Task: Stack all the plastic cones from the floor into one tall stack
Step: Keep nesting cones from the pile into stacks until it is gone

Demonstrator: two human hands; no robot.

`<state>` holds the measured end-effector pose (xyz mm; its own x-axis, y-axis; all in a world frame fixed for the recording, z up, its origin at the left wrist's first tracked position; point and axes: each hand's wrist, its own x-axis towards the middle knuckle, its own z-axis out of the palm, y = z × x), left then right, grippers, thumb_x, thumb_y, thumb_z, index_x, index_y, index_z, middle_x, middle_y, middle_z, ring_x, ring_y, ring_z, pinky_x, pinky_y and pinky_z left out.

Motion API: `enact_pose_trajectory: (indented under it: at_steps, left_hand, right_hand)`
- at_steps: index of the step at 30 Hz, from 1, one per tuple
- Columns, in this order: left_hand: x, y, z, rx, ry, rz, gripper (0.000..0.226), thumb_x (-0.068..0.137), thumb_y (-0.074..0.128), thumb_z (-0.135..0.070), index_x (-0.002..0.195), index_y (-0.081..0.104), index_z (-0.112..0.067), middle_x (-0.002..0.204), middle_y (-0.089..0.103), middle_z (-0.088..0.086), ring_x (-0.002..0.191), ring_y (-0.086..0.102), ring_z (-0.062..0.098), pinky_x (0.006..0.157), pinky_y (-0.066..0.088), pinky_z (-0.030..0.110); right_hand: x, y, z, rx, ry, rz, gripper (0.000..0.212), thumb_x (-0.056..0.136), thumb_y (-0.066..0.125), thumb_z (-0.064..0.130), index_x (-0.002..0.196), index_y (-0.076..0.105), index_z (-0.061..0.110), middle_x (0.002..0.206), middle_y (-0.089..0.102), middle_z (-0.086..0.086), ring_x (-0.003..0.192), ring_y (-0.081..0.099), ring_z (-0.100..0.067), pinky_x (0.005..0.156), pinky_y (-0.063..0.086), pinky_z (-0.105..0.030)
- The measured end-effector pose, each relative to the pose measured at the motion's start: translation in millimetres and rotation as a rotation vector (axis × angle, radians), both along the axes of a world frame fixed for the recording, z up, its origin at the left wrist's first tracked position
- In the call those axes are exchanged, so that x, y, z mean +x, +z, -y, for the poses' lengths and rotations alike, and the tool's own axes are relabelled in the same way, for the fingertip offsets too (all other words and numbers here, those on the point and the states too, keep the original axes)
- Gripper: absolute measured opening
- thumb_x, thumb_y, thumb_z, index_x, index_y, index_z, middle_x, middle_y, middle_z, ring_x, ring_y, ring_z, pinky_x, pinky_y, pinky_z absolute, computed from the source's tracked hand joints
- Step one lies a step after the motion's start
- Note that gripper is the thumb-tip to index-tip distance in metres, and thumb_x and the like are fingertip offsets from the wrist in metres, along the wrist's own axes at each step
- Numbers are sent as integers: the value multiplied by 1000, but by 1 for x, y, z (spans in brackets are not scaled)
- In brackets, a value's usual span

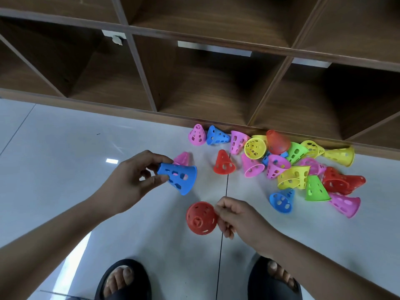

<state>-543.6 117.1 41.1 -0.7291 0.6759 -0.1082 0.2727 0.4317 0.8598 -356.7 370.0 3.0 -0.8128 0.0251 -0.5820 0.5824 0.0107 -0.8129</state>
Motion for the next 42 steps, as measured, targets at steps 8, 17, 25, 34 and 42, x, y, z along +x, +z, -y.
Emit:
enact_pose_trajectory:
  at_steps: [8, 17, 25, 34, 42]
  left_hand:
    - [29, 17, -9, -21, -350, -79, 33, 96, 79, -24, 125, 70, -36, 112, 66, -11, 96, 65, 20, 76, 54, 32]
    - [55, -27, -26, -88, -434, -151, 46, 89, 80, -18, 130, 68, -33, 110, 52, -19, 94, 61, 5, 81, 46, 11]
    - [51, -43, -28, -99, -451, -64, 59, 83, 86, -15, 136, 67, -32, 121, 56, -20, 106, 58, -5, 85, 41, 2]
    - [-10, -88, -15, -219, -120, -70, 55, 89, 83, -18, 134, 62, -41, 117, 63, -18, 94, 67, 7, 83, 58, 27]
    - [-41, -115, -16, -385, 46, -228, 66, 95, 76, -32, 153, 47, -35, 133, 57, -2, 94, 70, 14, 83, 59, 32]
  right_hand:
    - [-7, -26, 2, 51, 25, 200, 23, 98, 41, -1, 94, 62, 8, 71, 68, -12, 66, 62, -27, 58, 46, -31]
    - [-26, -46, -19, 227, -37, 128, 7, 99, 58, 16, 101, 65, 18, 87, 74, -9, 66, 69, -23, 65, 51, -36]
    - [-69, -64, -39, 368, 26, 23, 22, 102, 54, 16, 115, 61, 33, 107, 69, -1, 77, 77, -17, 67, 53, -38]
    - [-114, -54, -46, 900, 483, -262, 53, 104, 50, 18, 151, 44, 41, 140, 56, -1, 103, 65, -29, 81, 54, -35]
    - [-112, -56, -47, 1217, 646, -286, 57, 99, 55, 10, 152, 43, 28, 146, 50, 3, 98, 67, -28, 64, 42, -33]
